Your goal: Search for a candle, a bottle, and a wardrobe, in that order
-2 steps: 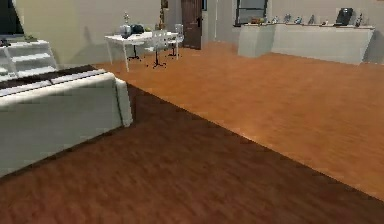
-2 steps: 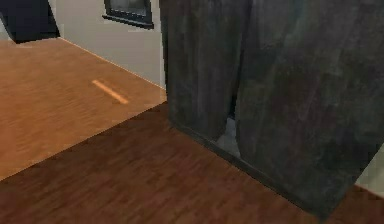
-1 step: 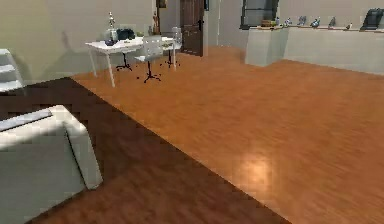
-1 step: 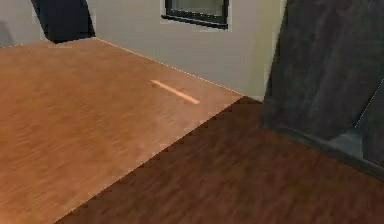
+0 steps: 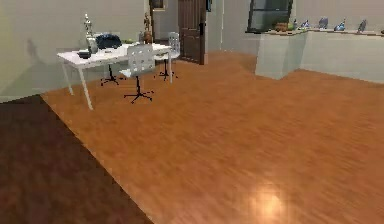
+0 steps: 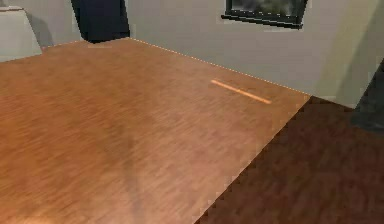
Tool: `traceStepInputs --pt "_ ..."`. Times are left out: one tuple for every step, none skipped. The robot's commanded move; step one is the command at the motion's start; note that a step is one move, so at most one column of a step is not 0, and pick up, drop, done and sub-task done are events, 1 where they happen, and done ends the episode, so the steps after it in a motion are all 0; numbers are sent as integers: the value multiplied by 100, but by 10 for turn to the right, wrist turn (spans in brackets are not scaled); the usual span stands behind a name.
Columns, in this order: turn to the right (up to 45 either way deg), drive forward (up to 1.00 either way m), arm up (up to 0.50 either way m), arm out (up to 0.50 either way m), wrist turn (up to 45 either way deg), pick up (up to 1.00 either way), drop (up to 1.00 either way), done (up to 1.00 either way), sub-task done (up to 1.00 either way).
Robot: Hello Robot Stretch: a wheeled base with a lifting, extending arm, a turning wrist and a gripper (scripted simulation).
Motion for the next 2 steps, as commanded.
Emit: traceStepInputs --pt "0 100 0 0 0 0 0 0 0" --pt "0 100 0 0 0 0 0 0 0"
